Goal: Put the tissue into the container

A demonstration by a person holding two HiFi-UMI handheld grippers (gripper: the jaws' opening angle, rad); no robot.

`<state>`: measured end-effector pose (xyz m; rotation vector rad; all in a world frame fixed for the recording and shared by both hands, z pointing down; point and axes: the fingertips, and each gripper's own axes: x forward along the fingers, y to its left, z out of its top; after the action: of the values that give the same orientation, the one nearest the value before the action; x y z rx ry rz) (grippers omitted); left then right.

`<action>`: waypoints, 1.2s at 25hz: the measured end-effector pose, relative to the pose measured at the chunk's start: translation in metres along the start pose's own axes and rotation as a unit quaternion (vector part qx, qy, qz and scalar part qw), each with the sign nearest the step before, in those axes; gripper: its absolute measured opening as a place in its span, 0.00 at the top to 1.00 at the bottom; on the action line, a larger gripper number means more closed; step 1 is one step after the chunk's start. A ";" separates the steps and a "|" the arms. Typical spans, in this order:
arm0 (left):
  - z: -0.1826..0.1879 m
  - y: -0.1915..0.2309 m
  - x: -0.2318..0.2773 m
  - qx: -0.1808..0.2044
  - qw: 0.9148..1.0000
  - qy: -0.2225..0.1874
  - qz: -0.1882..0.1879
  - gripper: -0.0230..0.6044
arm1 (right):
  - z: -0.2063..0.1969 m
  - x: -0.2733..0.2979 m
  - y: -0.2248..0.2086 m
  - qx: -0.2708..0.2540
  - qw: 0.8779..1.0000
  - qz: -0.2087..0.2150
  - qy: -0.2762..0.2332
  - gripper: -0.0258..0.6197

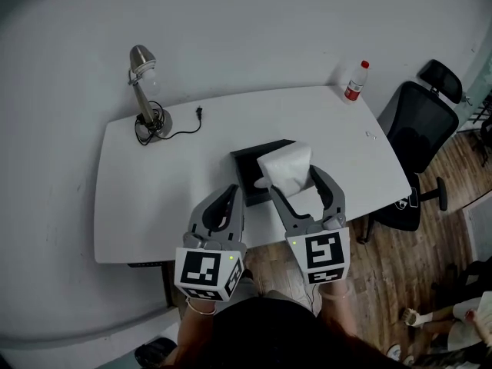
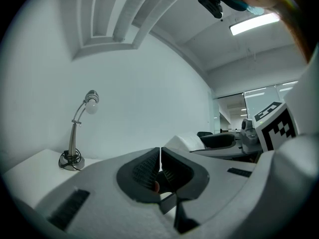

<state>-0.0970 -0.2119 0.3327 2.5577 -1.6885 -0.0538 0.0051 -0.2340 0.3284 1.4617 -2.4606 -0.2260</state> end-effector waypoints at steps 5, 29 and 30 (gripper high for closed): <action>-0.001 0.017 0.007 -0.007 1.000 0.003 -0.007 0.92 | -0.002 0.017 0.001 0.004 1.000 -0.006 0.018 0.43; -0.013 0.041 0.042 -0.027 0.999 0.016 -0.028 0.92 | -0.048 0.057 -0.008 0.067 0.989 -0.001 0.129 0.43; -0.013 0.042 0.044 -0.028 0.999 0.017 -0.028 0.92 | -0.050 0.058 -0.009 0.069 0.989 0.001 0.134 0.43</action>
<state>-0.1170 -0.2684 0.3501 2.5503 -1.5817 -0.0592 0.0013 -0.2893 0.3829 1.4363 -2.2967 0.1365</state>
